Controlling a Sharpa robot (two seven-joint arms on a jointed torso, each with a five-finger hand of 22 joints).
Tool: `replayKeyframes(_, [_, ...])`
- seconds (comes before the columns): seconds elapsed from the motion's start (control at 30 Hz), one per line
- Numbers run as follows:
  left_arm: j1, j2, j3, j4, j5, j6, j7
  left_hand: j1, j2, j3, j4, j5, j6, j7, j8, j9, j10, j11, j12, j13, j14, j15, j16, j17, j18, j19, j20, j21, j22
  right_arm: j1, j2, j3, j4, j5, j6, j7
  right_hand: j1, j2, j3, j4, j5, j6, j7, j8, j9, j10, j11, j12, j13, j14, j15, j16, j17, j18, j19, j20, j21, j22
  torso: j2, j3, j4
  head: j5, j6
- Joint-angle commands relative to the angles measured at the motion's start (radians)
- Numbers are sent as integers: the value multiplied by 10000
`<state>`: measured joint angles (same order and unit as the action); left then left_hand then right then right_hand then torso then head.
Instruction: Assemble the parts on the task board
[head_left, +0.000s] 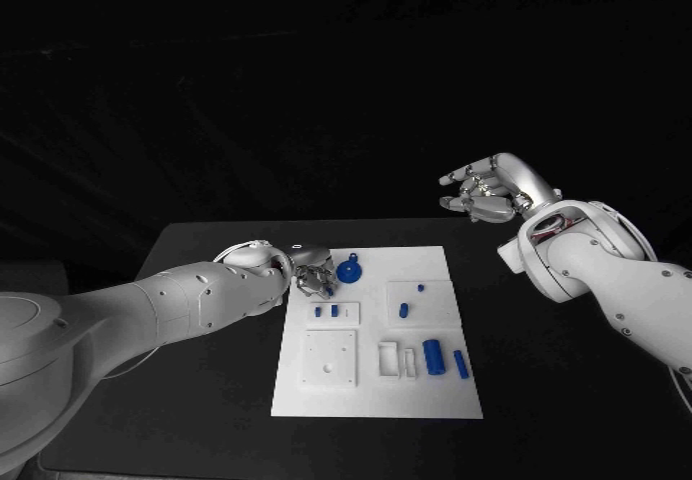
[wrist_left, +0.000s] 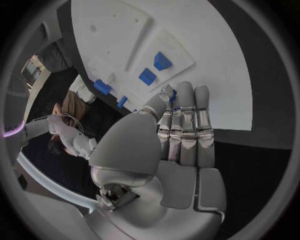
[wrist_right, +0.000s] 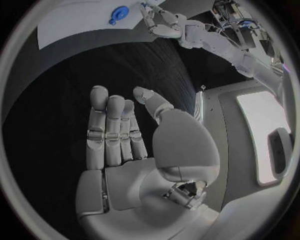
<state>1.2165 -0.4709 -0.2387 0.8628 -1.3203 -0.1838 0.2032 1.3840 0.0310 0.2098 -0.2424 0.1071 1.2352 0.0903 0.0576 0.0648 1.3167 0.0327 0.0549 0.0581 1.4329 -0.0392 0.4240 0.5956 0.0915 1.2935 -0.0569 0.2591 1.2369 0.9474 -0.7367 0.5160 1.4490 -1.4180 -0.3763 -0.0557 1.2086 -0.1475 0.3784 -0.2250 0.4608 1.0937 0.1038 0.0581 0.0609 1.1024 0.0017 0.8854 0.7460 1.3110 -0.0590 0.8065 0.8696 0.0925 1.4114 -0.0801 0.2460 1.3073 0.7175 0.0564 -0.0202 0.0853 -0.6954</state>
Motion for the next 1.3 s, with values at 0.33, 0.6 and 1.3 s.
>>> replayKeyframes(0.33, [-2,58,0,10,-101,413,-196,6,92,12,54,60,20,0,61,9,40,27,32,10,-114,-17,40,28,116,42,-25,-91,82,-10,-16,3,17,-86,221,-3,-20,73,7,-59,-50,30,15,33,10,-81,-4,-49,-17,-55,4,31,-18,174,38,33,-82,194,2,5,-2,-2,-1])
replayKeyframes(0.6, [-2,74,-1,3,-197,378,-174,38,53,-11,35,53,228,-40,79,16,218,-36,37,14,-115,-48,77,48,111,49,-44,-104,141,-11,-15,3,0,-86,221,4,-35,83,-12,-52,-43,28,14,33,10,-87,-3,-44,-19,-64,6,33,-27,173,41,35,-94,193,0,5,-3,-19,-22])
replayKeyframes(1.3, [-3,147,-3,38,-358,155,-22,51,6,-81,-20,-28,395,-75,58,5,433,-109,40,16,-187,-74,148,100,44,12,-80,-142,349,-31,41,3,-39,-85,326,-67,-46,81,-45,-33,-45,-48,30,31,9,-112,7,-53,-30,-68,16,40,-40,172,36,44,-139,189,1,8,-3,-50,-20])
